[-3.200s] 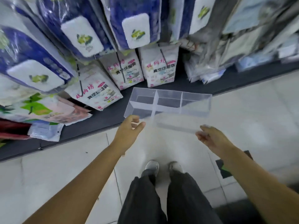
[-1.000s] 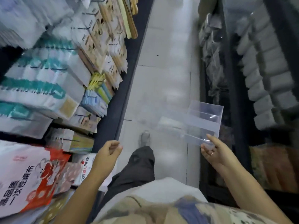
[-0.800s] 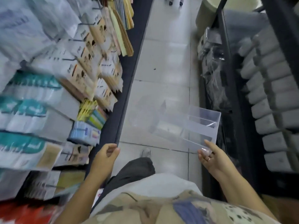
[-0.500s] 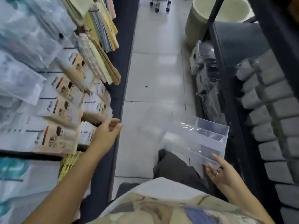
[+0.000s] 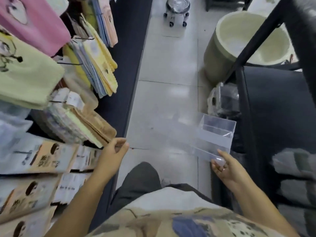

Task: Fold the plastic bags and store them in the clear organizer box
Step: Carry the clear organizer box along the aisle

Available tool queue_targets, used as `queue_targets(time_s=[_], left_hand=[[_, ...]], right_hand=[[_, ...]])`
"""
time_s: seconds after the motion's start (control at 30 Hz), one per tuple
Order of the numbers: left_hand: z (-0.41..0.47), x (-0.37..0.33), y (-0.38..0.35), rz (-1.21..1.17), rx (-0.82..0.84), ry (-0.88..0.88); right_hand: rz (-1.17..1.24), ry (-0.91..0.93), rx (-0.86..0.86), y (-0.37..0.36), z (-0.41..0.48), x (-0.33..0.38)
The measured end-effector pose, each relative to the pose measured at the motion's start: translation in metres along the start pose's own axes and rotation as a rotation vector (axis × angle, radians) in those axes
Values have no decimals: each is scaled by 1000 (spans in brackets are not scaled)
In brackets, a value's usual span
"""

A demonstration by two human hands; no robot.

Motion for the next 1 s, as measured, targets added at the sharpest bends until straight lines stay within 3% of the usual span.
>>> queue_targets(time_s=[0.17,0.3,0.5,0.7,1.0], left_hand=[[142,-26,18,-6,-126,67],[270,-60,21,2,-130,111],[464,-208,0,102,-63,-32],[660,-345,-69,138,39,-159],[871,-441,-133,56,-14,35]], right_hand=[[-31,21,42,-109,108,122],[-2,32,32,-185,179,213],[64,-29,19,-264,249,338],[65,-7,-27,-322,339,468],[-111,-18,-7,-454,511,718]])
Point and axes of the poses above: each hand's wrist, its own z-axis towards the middle knuckle, its own y-axis out of the back of the hand, x = y × z, the point moved 9 cm from there along z, towards the middle knuckle, and after that the axes turned 5 degrees about -z, right-handed, at the moved point
